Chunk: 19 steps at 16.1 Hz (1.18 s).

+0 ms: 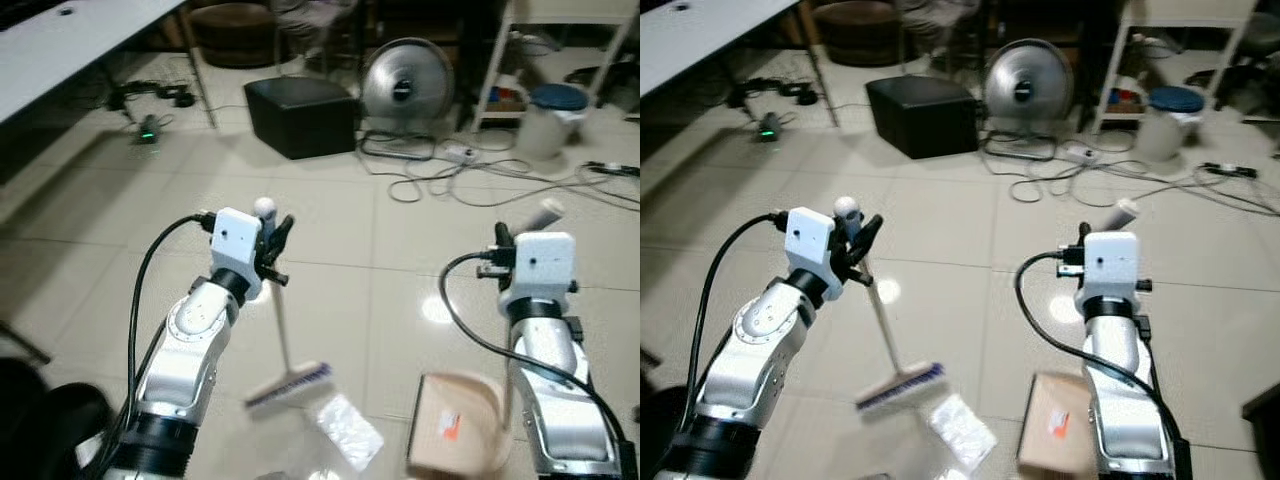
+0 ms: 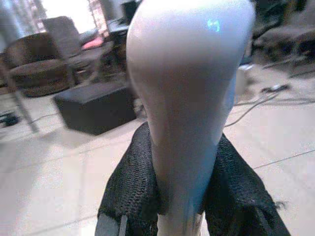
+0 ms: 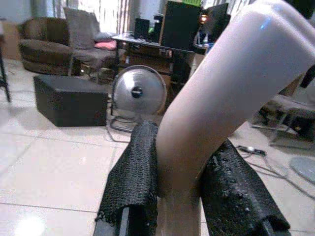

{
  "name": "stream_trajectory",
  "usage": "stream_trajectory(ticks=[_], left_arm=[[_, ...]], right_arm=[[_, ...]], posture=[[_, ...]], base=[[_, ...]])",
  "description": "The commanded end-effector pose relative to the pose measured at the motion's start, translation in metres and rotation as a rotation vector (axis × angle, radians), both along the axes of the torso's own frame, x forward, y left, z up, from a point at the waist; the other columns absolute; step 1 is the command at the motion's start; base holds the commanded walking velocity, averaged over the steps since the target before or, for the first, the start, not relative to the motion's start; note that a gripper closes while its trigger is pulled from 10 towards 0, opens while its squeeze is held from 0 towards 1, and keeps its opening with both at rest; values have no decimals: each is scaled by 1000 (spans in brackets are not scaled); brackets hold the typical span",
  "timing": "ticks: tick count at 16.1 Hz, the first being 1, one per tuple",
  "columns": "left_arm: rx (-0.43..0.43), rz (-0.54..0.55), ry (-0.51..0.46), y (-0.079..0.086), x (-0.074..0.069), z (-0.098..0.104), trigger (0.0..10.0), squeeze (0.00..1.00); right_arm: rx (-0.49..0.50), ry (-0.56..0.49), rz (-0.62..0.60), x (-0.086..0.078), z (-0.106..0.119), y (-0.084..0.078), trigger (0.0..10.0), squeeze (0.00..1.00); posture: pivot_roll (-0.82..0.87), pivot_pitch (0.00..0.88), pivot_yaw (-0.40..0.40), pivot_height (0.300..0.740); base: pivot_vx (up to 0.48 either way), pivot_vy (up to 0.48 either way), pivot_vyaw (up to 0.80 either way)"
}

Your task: Sweep floor

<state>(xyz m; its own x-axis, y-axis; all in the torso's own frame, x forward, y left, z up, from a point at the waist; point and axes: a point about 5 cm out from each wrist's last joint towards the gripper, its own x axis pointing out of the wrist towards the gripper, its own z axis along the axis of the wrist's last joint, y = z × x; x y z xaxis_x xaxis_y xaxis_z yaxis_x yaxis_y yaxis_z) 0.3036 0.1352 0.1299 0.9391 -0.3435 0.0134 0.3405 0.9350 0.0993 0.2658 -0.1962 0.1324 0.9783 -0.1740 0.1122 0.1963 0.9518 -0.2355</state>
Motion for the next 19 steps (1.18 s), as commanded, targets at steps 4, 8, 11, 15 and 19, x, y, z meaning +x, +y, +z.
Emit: stream_trajectory(ticks=[4,8,11,15,19], left_arm=[[1,92,-76,-2,14,7,10000,0],[-100,206,-132,-3,31,9,10000,0],[-148,290,-155,5,36,5,10000,0],[-158,405,-164,18,41,0,10000,0],[-143,482,-173,25,44,-6,10000,0]], right_arm=[[19,-90,-33,5,0,-9,10000,0],[-39,-173,67,20,0,0,10000,0],[-111,-209,169,30,1,10,10000,0],[-186,-195,295,36,-9,32,10000,0],[-186,-173,404,40,-25,60,10000,0]], posture=[[-13,178,115,740],[24,277,144,740],[36,312,128,740],[45,340,115,740],[63,358,102,740]], base=[[0,0,0],[0,0,0],[0,0,0],[0,0,0],[0,0,0]])
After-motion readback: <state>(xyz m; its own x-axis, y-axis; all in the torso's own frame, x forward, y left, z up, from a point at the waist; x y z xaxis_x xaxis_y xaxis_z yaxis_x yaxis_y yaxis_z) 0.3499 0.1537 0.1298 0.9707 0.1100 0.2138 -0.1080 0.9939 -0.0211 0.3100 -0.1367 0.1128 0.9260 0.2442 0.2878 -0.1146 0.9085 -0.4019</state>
